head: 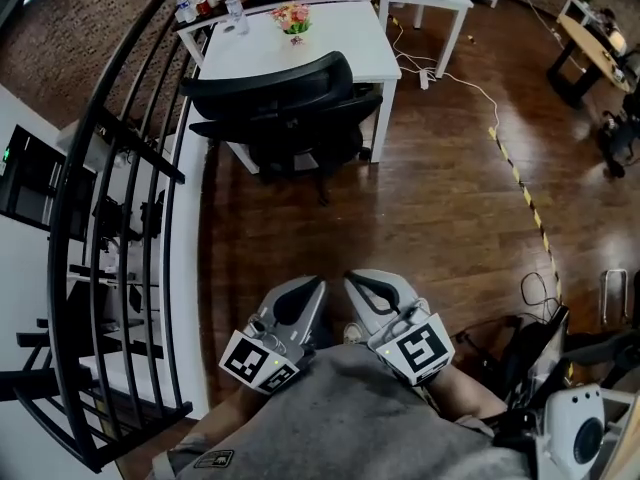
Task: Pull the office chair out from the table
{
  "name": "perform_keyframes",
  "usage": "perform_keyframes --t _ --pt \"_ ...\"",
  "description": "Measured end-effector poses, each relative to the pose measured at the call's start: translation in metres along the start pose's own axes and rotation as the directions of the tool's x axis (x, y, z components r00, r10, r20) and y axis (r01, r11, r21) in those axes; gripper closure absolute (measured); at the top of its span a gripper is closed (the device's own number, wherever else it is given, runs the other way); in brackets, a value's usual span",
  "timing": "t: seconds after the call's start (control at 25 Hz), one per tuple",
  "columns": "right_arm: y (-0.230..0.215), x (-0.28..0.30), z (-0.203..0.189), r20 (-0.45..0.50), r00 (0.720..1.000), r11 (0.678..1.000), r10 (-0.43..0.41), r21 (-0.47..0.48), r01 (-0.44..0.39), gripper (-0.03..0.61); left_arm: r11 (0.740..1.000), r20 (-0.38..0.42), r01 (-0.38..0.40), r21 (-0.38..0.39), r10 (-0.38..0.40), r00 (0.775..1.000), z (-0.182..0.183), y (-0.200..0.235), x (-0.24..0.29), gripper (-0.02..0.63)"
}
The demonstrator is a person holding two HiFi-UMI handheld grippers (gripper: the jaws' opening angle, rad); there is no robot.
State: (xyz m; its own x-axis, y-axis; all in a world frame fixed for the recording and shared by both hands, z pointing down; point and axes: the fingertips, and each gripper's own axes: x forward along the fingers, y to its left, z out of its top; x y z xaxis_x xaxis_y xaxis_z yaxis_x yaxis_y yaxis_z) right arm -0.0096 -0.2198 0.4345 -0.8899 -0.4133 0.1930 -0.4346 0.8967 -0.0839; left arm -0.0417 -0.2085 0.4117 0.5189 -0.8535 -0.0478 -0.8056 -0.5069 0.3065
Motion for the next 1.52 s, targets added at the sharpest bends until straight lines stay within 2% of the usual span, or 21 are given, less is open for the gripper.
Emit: perform_keyframes --t 0.12,0.32,0.68,0.96,1.16,1.28,1.4,1.44,1.52 --pt "-0.018 0.031 0.002 -0.013 1.000 1.000 -0.024 0.007 0.024 0.572 1.000 0.002 0.005 -0.010 -0.005 1.000 0.006 0.037 0.011 0.612" --pt "-0.043 0.084 0.029 -0.006 0.998 0.998 -0.065 -0.010 0.065 0.572 1.000 0.016 0.025 0.014 -0.025 1.000 0.042 0.096 0.021 0.612" --pt "-0.095 0.162 0.066 0.036 0.977 0.976 -0.212 -0.044 0.214 0.572 0.996 0.018 0.038 0.080 -0.039 0.999 0.092 0.211 0.029 0.612" --pt "-0.136 0.189 0.084 0.051 0.962 0.961 -0.269 -0.050 0.272 0.572 0.995 0.035 0.018 0.098 -0.021 0.999 0.114 0.260 0.048 0.612" --pt "-0.178 0.197 0.083 0.049 0.947 0.946 -0.316 -0.055 0.318 0.572 0.990 0.037 -0.047 0.133 0.043 0.998 0.119 0.293 0.059 0.612" --pt "-0.201 0.196 0.091 0.055 0.936 0.935 -0.347 -0.060 0.350 0.572 0.978 0.046 -0.122 0.168 0.115 0.992 0.128 0.318 0.059 0.612" --pt "-0.223 0.191 0.096 0.054 0.921 0.919 -0.386 -0.060 0.389 0.569 0.960 0.067 -0.213 0.181 0.204 0.977 0.139 0.350 0.054 0.600" --pt "-0.231 0.190 0.095 0.052 0.917 0.915 -0.395 -0.060 0.398 0.557 0.953 0.075 -0.236 0.188 0.226 0.971 0.143 0.358 0.053 0.586" --pt "-0.243 0.189 0.095 0.043 0.917 0.915 -0.396 -0.059 0.398 0.452 0.945 0.081 -0.251 0.208 0.239 0.968 0.150 0.371 0.053 0.533"
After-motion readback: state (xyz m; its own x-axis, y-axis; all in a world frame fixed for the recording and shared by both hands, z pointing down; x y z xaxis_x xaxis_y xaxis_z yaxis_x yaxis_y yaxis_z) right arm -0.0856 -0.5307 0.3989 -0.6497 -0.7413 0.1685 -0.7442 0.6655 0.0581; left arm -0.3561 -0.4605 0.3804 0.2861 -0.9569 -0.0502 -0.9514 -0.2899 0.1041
